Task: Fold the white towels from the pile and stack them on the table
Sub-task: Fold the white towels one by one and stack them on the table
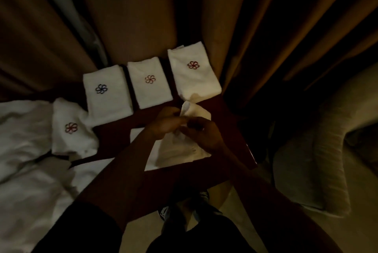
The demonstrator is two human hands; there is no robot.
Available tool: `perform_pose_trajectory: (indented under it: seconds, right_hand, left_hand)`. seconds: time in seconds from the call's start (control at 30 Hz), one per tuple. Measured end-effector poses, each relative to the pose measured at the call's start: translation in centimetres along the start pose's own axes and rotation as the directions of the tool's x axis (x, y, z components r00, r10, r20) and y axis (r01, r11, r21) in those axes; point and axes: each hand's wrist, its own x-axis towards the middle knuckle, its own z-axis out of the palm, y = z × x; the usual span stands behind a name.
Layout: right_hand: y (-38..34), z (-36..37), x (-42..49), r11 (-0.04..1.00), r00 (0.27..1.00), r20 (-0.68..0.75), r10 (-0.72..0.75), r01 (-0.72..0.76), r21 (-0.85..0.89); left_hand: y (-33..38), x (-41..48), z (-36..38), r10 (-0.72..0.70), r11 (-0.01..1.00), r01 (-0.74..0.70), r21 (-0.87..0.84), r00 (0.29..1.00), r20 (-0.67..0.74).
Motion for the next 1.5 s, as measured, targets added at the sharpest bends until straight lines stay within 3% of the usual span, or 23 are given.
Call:
perform_pose_trajectory:
  seconds: [0.13,0.27,0.33,0.47,0.73,0.83,0.9,0.97,1.07,1.13,1.2,1.27,1.33,1.4,1.5]
  right_hand:
    - [0.4,1.8,0.6,0.998,0.991,-0.128,-0.047,0.040,-0.050]
    - [1.8,3.5,1.6,0.974,0.970,-0.224,-0.095,0.044,-0.222]
    - [2.4,4.3,1.8,0.946,0.978,-0.191,-0.082,0.017,-0.322]
    - [3.0,5.5,2.3,0.892,0.989,-0.103,0.107,-0.141,-0.429]
    - [4.7,7.3,2.4,0.820,0.969,0.043,0.244,-0.182,-0.543]
    - [4.8,7.8,2.6,0.861,0.954,0.062,0.294,-0.236,-0.452]
    - [4.7,8.1,2.8,0.892,0.938,0.066,0.341,-0.301,-0.337]
    - [4.6,8.4,2.9,0.896,0.918,0.067,0.391,-0.363,-0.255]
    - [4.4,8.8,3.0,0.889,0.910,0.061,0.410,-0.385,-0.247]
    - [4.1,9.1,2.8,0.876,0.933,0.022,0.359,-0.329,-0.353]
    - [3.9,9.4,2.2,0.833,0.979,-0.036,0.200,-0.189,-0.520]
    - [3.8,9.7,1.4,0.744,1.000,-0.019,-0.005,-0.009,-0.668]
    - [4.0,10.2,1.1,0.658,0.982,0.090,-0.165,0.177,-0.732]
    - [4.1,10.6,1.2,0.608,0.958,0.221,-0.183,0.287,-0.740]
    - [4.2,10.6,1.9,0.595,0.939,0.343,-0.028,0.291,-0.749]
  left_hand:
    - [-3.3,-1.5,-3.2,-0.018,1.000,0.017,-0.014,0.992,-0.128]
    - [-7.2,-2.4,-6.0,-0.131,0.991,0.119,-0.060,0.957,-0.260]
    - [-9.2,-2.9,-7.2,-0.177,0.984,0.174,-0.038,0.931,-0.319]
    - [-12.4,-4.2,-8.0,-0.265,0.963,0.260,-0.066,0.889,-0.374]
    - [-15.5,-5.2,-7.4,-0.210,0.954,0.293,0.069,0.813,-0.543]
    - [-15.3,-5.5,-6.7,-0.199,0.904,0.385,0.184,0.763,-0.615]
    - [-15.3,-5.6,-6.6,-0.284,0.856,0.483,0.183,0.736,-0.615]
    - [-16.2,-5.3,-7.0,-0.319,0.891,0.444,0.097,0.763,-0.563]
    - [-17.5,-5.6,-7.8,-0.214,0.944,0.317,0.090,0.799,-0.562]
    - [-17.8,-6.0,-8.0,-0.168,0.955,0.275,0.108,0.807,-0.566]
    - [-17.6,-6.4,-7.5,-0.100,0.955,0.239,0.174,0.816,-0.570]
    - [-17.6,-6.6,-6.8,0.032,0.888,0.258,0.380,0.790,-0.612]
    - [-17.5,-6.5,-6.4,0.218,0.767,0.224,0.601,0.790,-0.573]
    - [-17.6,-6.1,-6.0,0.357,0.676,0.079,0.732,0.834,-0.420]
    - [-19.1,-5.9,-5.9,0.207,0.682,0.111,0.723,0.919,-0.337]
